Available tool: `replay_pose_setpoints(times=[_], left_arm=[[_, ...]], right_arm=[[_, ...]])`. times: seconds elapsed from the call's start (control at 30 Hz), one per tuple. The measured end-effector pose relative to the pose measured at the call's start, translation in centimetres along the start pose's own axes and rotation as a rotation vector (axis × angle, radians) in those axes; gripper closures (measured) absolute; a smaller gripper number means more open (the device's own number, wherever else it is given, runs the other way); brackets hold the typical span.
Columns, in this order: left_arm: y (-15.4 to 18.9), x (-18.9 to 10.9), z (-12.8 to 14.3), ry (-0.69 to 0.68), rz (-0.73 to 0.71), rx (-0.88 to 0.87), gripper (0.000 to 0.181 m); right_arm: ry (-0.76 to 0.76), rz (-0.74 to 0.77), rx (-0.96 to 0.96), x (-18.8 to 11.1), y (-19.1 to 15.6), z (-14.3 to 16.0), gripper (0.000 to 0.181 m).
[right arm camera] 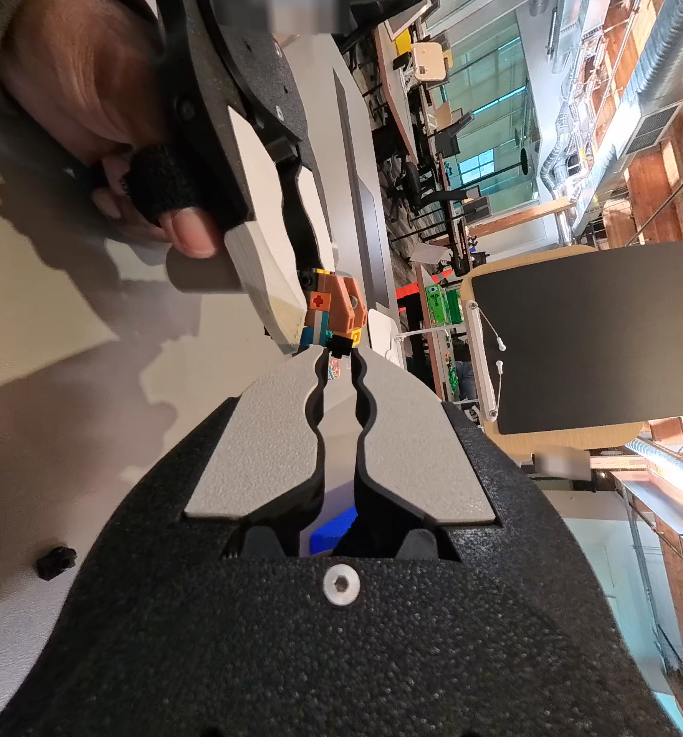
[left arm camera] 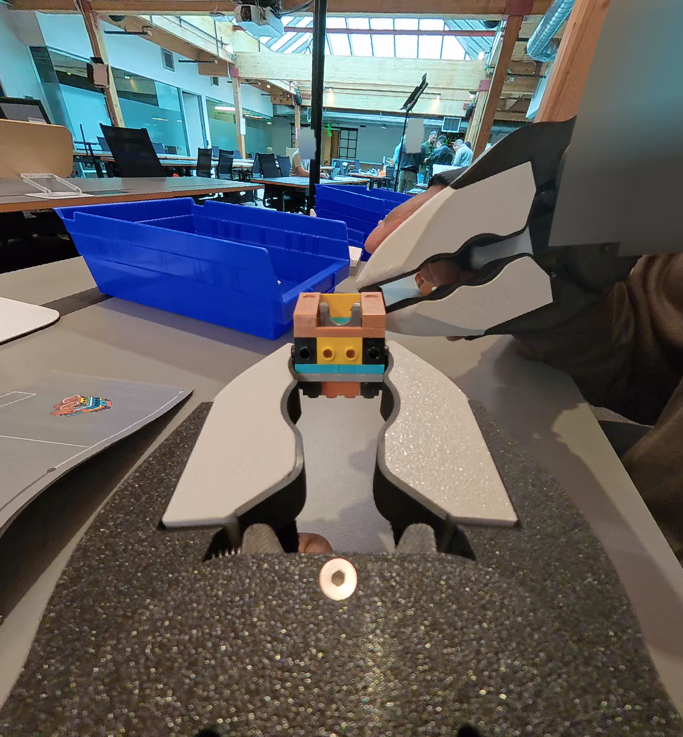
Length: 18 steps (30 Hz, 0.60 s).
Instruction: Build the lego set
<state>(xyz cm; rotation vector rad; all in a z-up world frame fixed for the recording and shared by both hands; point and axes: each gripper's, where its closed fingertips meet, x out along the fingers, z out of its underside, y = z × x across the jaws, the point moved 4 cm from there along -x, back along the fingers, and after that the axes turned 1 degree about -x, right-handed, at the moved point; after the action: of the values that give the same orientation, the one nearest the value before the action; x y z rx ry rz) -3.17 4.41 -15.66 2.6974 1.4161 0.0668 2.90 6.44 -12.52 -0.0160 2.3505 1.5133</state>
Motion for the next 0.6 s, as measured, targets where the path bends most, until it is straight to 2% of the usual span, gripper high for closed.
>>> replay_pose_setpoints(times=[0.3, 0.6], left_arm=[[0.01, 0.04, 0.02, 0.000, -0.008, 0.006, 0.144], [-0.30, 0.20, 0.30, -0.035, -0.075, 0.045, 0.144]], right_arm=[[-0.065, 0.016, 0.005, 0.27, 0.31, 0.78, 0.171], [-0.087, 0.010, -0.011, 0.45, -0.12, 0.63, 0.171]])
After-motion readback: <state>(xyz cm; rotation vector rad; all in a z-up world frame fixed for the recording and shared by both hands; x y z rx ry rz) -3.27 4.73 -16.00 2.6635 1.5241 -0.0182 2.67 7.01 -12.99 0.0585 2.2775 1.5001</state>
